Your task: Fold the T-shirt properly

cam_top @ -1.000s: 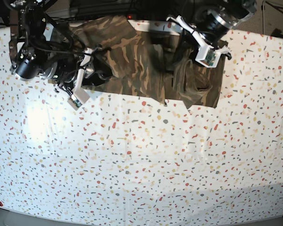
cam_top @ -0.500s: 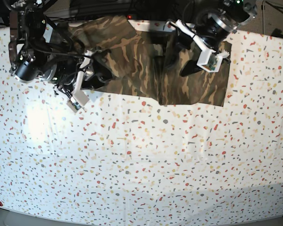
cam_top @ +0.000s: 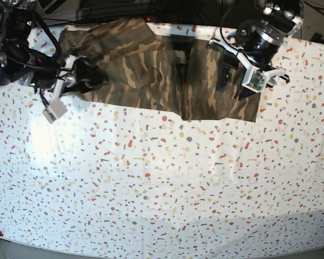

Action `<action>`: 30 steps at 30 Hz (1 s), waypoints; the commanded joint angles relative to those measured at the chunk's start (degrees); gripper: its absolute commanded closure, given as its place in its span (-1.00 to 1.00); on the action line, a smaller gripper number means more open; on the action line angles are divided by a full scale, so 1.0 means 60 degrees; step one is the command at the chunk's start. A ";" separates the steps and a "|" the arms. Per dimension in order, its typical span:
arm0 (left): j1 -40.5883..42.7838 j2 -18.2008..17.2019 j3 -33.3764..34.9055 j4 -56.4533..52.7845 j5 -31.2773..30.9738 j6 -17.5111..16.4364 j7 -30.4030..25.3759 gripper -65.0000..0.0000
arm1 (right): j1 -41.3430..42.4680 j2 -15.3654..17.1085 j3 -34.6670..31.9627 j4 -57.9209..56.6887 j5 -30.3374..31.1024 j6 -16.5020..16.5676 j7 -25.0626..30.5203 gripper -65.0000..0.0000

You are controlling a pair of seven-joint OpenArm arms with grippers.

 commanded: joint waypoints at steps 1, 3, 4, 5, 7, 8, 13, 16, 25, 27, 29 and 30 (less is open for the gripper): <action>-0.0007 -0.0018 -0.0091 0.0138 -0.0084 0.0033 -0.0266 0.16 | -0.0127 0.0124 0.0459 0.0153 0.0189 0.0042 0.0095 0.40; -0.0007 -0.0018 -0.0164 0.0142 -0.0080 0.0033 -0.0310 0.16 | -0.0557 0.0226 0.1224 0.0149 0.0157 0.0042 0.0095 0.40; -0.0007 -0.0015 -0.0160 0.0138 -0.0087 0.0033 -0.0335 0.16 | -0.0805 0.0346 0.1497 0.0149 0.0164 0.0042 0.0095 0.40; -0.0007 -0.0015 -0.0157 0.0138 -0.0120 0.0033 -0.0375 0.16 | -0.1049 0.0481 0.1712 0.0149 0.0160 0.0042 0.0095 0.40; -0.0004 -0.0015 -0.0153 0.0138 -0.0153 0.0033 -0.0463 0.16 | -0.1468 0.0707 0.2007 0.0149 -0.0040 0.0042 0.0102 0.40; -0.0004 -0.0018 -0.0153 0.0142 -0.0153 0.0033 -0.0521 0.16 | -0.1617 0.0823 0.2098 0.0149 -0.0153 0.0042 0.0106 0.40; 0.0000 -0.0018 -0.0153 0.0142 -0.0149 0.0033 -0.0514 0.16 | -0.1803 0.1158 0.2218 0.0029 -0.0758 0.0042 0.0171 -0.26; -0.0004 -0.0018 -0.0153 0.0142 -0.0149 0.0033 -0.0514 0.16 | -0.1778 0.1235 0.2218 -0.0459 -0.0743 0.0042 0.0208 -0.42; -0.0004 -0.0015 -0.0153 0.0138 -0.0182 0.0033 -0.0627 0.16 | -0.1483 0.1231 0.2193 -0.3173 -0.0368 0.0042 0.0328 -0.42; -0.0004 -0.0015 -0.0153 0.0142 -0.0426 0.0033 -0.0659 0.16 | -0.1282 0.1231 0.2076 -0.3741 -0.0186 0.0042 0.0157 -0.42; -0.0004 -0.0018 -0.0153 0.0142 -0.0699 0.0029 -0.0659 0.16 | -0.1086 0.1231 0.1869 -0.4233 -0.0200 0.0042 0.0058 -0.42; -0.0004 -0.0015 -0.0153 0.0142 -0.0780 0.0029 -0.0659 0.16 | -0.1009 0.1231 0.1727 -0.4448 -0.0193 0.0042 0.0062 -0.42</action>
